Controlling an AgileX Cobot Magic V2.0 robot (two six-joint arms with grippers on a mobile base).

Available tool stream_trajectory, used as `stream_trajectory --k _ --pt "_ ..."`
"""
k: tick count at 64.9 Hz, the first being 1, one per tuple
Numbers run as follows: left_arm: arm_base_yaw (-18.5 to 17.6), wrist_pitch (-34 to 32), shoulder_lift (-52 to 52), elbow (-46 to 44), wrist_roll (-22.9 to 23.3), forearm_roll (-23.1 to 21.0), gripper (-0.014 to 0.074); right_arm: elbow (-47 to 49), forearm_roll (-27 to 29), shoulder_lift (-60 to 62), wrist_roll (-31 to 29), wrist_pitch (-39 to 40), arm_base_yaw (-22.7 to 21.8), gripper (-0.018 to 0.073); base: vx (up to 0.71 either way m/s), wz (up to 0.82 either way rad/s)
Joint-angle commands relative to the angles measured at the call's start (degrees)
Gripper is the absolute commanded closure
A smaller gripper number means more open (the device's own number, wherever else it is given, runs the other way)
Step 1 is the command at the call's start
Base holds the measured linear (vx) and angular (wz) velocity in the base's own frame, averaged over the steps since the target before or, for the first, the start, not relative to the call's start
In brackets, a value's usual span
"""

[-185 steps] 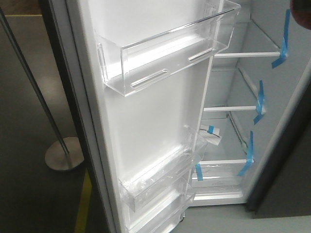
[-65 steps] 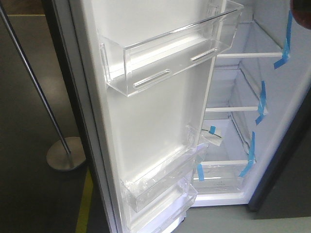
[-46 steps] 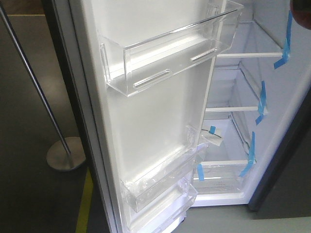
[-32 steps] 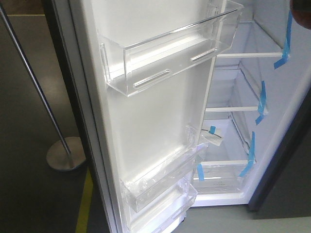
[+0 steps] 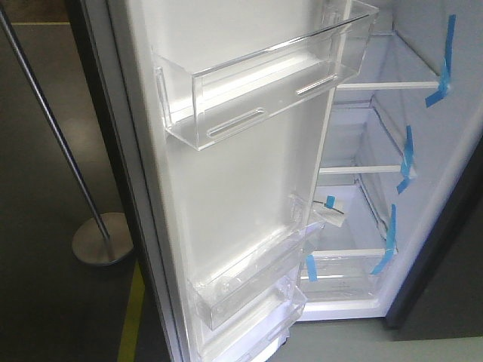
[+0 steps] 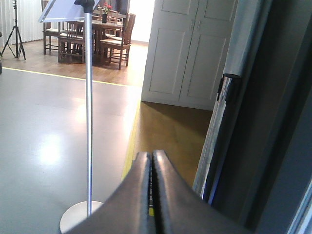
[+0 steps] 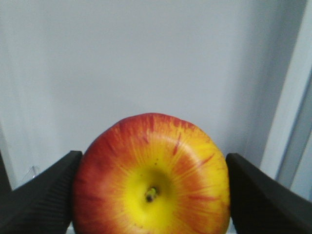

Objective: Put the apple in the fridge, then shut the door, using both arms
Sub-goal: 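Move the right gripper with the apple over the upper door bin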

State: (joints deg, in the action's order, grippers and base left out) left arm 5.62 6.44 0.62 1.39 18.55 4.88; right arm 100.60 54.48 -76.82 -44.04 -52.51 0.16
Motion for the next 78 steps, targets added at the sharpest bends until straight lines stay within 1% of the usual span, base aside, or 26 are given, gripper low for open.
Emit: stream_trajectory --k 1,14,22,28,40,47,53,62,67,71,78 --pt "0.1 -4.4 0.9 -1.0 0.4 -0.4 0.0603 5.1 6.5 -4.2 -3.0 3.2 -0.2 0.0485 0.00 0.00" --pt "0.1 -4.4 0.9 -1.0 0.4 -0.4 0.0603 13.8 8.1 -15.4 -4.5 -1.7 -0.1 0.0478 0.00 0.00" --pt "0.1 -4.4 0.9 -1.0 0.4 -0.4 0.0603 17.3 8.6 -20.8 -5.1 -5.3 -0.1 0.0469 0.00 0.00" --pt "0.1 -4.4 0.9 -1.0 0.4 -0.4 0.0603 18.5 9.9 -23.2 -5.6 -7.4 -0.1 0.0461 0.00 0.00" --pt "0.1 -4.4 0.9 -1.0 0.4 -0.4 0.0603 18.5 10.9 -24.8 -8.1 -7.7 -0.1 0.0436 0.00 0.00" --pt "0.1 -4.4 0.9 -1.0 0.4 -0.4 0.0603 18.5 11.2 -24.9 -8.8 -9.2 -0.1 0.0375 0.00 0.00" --pt "0.1 -4.4 0.9 -1.0 0.4 -0.4 0.0603 18.5 11.2 -25.0 -8.8 -9.9 -0.1 0.0284 0.00 0.00" --pt "0.1 -4.4 0.9 -1.0 0.4 -0.4 0.0603 18.5 10.6 -25.0 -8.6 -10.1 -0.1 0.0116 0.00 0.00" --pt "0.1 -4.4 0.9 -1.0 0.4 -0.4 0.0603 18.5 10.6 -25.0 -8.3 -10.1 -0.1 0.0055 0.00 0.00" --pt "0.1 -4.4 0.9 -1.0 0.4 -0.4 0.0603 18.5 10.6 -25.0 -7.9 -10.1 -0.1 0.0028 0.00 0.00" --pt "0.1 -4.4 0.9 -1.0 0.4 -0.4 0.0603 18.5 10.1 -25.0 -7.3 -9.9 -0.1 0.0023 0.00 0.00"
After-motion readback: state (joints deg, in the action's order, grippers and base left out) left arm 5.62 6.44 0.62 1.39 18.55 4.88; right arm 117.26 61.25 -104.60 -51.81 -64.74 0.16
